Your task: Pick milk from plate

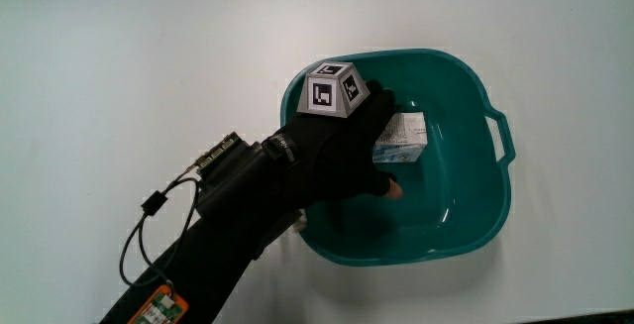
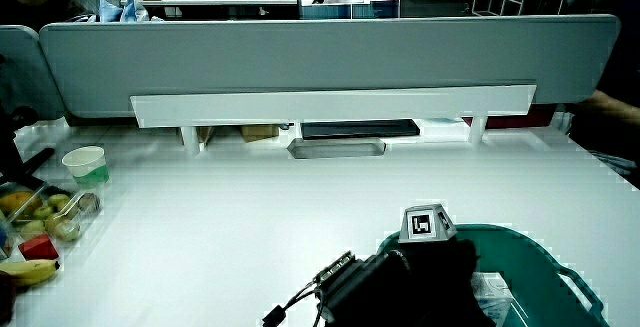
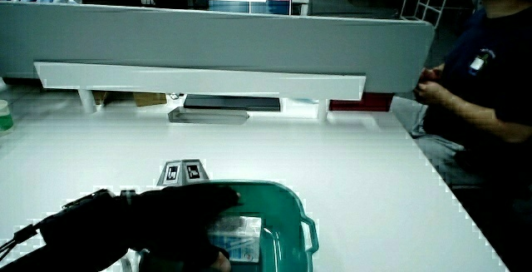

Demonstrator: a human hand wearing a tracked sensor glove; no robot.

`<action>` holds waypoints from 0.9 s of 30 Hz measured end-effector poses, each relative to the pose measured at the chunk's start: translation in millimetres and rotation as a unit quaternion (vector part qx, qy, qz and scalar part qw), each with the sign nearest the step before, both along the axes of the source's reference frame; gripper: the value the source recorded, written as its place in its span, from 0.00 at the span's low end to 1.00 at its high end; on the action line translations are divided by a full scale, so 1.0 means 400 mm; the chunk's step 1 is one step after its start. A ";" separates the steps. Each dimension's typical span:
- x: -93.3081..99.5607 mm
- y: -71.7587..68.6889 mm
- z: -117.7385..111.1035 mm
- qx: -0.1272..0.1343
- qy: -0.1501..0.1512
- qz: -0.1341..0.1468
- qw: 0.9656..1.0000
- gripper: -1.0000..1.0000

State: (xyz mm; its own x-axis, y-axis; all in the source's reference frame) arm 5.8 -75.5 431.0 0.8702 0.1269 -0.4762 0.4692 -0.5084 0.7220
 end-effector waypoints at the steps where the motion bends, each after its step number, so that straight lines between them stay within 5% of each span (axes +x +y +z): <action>1: 0.001 -0.001 0.011 -0.004 0.000 -0.002 1.000 0.58; 13: 0.004 -0.008 0.027 0.003 -0.007 -0.005 1.000 0.68; 27: -0.005 -0.015 0.021 0.063 0.004 -0.035 0.997 0.80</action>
